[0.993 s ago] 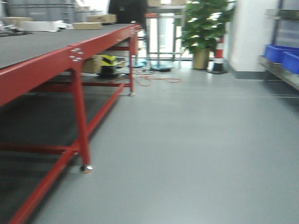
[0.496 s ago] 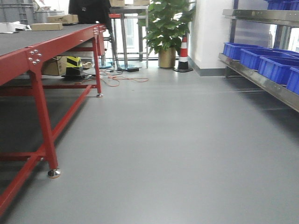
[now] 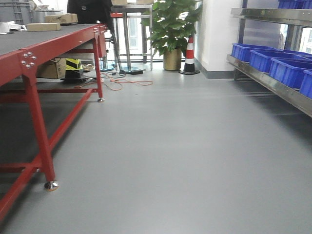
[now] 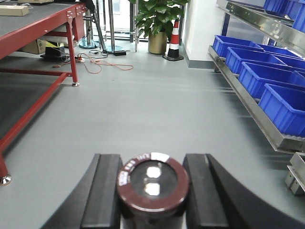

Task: Place cylindrical capacitor in blue bin on shelf
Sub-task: 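Drive to the shelf of blue bins holding both cylinders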

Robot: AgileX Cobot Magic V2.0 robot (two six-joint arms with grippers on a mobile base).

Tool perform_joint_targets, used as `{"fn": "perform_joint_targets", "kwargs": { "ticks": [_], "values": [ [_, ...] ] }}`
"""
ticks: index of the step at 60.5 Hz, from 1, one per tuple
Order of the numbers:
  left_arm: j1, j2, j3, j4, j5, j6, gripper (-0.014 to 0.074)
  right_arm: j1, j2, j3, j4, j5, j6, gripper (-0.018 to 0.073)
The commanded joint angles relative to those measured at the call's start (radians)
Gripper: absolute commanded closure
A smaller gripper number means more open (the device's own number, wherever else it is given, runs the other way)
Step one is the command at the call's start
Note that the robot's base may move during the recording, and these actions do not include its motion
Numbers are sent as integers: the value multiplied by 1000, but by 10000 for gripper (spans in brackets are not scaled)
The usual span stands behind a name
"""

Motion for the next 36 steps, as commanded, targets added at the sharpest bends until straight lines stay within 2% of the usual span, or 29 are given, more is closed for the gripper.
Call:
{"fn": "perform_joint_targets", "kwargs": {
  "ticks": [1, 36],
  "values": [
    [-7, -3, -2, -1, -21, 0, 707, 0, -3, -11, -9, -28, -2, 708],
    [-7, -3, -2, -1, -21, 0, 707, 0, -3, -11, -9, -28, -2, 708]
  ]
}}
